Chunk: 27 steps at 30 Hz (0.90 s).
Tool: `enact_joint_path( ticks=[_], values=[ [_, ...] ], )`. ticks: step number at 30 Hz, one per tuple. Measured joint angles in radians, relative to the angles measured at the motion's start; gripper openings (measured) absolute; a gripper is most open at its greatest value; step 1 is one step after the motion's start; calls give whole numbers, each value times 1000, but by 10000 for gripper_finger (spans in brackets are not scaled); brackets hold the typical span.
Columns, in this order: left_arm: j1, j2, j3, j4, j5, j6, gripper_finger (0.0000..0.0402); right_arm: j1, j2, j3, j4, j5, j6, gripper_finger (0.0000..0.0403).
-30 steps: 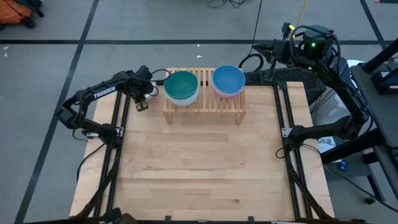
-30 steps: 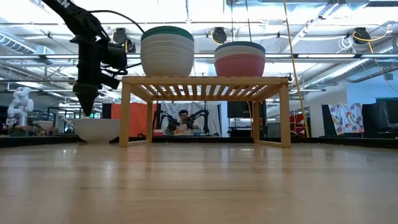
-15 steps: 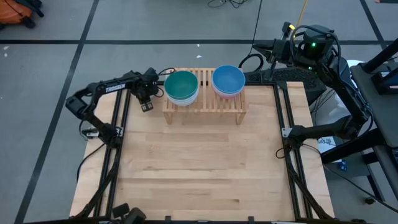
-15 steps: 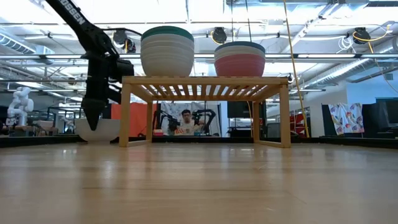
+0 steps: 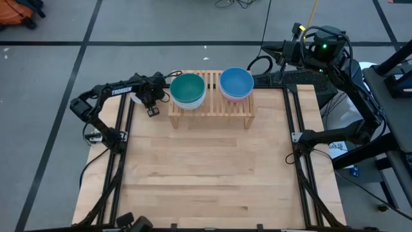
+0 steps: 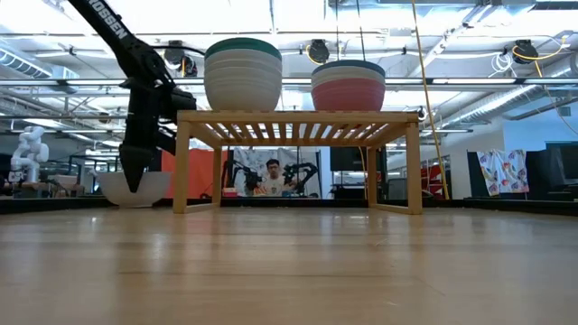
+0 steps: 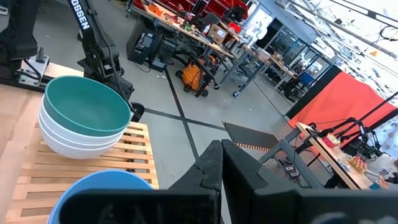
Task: Place and stack bowls onto a shelf
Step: Stack the white bowl on top of the blue bowl on the shelf
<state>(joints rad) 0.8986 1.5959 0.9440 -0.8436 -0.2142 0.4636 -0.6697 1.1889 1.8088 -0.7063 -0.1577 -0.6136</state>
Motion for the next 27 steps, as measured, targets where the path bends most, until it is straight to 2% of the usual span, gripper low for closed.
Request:
enact_joint_path(
  ticks=[8,16,22,27],
  values=[
    [-22,-53,20,-88,19,-40,6,0,0,0,0,0,3,0],
    [-43,-184,122,-257,18,-114,6,0,0,0,0,0,23,0],
    [-84,-285,322,-448,13,-139,6,0,-2,0,-2,3,26,0],
    [-154,-323,572,-550,13,-187,6,0,-15,0,-42,4,26,0]
  ],
)
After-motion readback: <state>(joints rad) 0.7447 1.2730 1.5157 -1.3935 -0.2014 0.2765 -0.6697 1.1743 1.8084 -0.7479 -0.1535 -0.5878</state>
